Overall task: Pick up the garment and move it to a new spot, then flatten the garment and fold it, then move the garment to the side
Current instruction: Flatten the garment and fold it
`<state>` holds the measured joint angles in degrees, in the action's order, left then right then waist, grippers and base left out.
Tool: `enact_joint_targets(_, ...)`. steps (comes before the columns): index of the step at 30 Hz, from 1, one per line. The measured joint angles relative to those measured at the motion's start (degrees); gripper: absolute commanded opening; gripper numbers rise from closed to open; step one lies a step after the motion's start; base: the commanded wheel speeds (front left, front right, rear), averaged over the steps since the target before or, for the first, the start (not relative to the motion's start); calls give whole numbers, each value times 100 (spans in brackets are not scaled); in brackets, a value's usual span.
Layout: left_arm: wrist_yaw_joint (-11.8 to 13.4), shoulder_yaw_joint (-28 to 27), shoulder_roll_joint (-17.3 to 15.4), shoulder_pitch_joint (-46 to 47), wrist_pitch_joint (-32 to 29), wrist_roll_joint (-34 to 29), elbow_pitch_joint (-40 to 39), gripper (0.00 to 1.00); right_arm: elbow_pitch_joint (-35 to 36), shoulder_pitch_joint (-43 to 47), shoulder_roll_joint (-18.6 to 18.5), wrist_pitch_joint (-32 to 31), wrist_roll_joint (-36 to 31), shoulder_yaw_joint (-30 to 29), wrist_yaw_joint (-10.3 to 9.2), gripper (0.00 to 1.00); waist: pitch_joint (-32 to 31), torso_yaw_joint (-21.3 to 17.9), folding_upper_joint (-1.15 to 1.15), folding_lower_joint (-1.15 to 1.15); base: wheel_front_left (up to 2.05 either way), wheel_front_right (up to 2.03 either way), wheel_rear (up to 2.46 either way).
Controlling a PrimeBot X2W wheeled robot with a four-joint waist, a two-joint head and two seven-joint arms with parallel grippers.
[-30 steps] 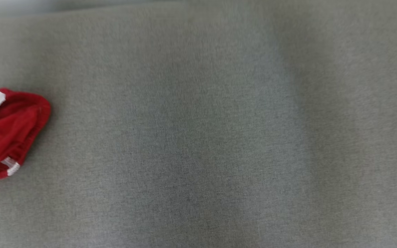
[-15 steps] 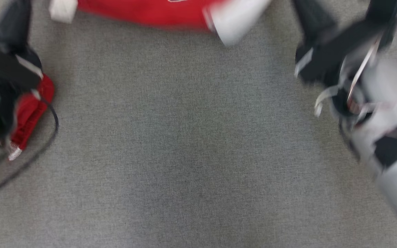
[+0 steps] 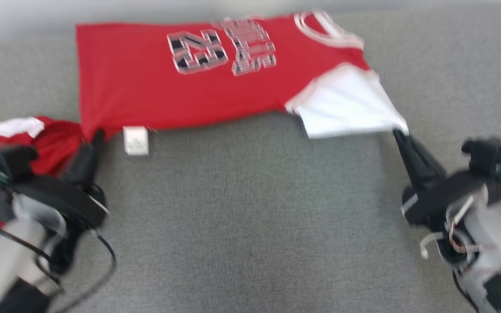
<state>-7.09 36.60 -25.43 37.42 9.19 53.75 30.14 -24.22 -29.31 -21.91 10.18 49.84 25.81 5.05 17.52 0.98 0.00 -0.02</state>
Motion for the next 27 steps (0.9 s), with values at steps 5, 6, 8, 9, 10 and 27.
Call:
enact_joint_targets(5,-3,300,57,-641,103,-54,109,0,-168,664,-209,-144,-218,411,0,0,-416,19,0,0,0,0,0)
enact_joint_targets(6,-3,359,57,-771,143,-116,141,0,-186,762,-229,-163,-323,517,-8,0,-499,22,0,0,0,0,0)
enact_joint_targets(8,8,486,53,-988,194,-301,198,0,-198,878,-272,-213,-563,722,-63,0,-669,25,-1,0,0,0,0)
enact_joint_targets(9,13,553,45,-1076,197,-366,219,0,-198,926,-282,-215,-627,787,-100,0,-752,24,-1,0,0,0,0)
enact_joint_targets(10,79,611,43,-1161,201,-423,226,0,-192,987,-296,-222,-692,842,-133,0,-838,23,0,0,0,0,0)
enact_joint_targets(27,855,862,-64,-2519,321,-775,99,0,301,2553,-714,-465,-564,831,-730,0,-2060,-68,-1,0,0,0,0)
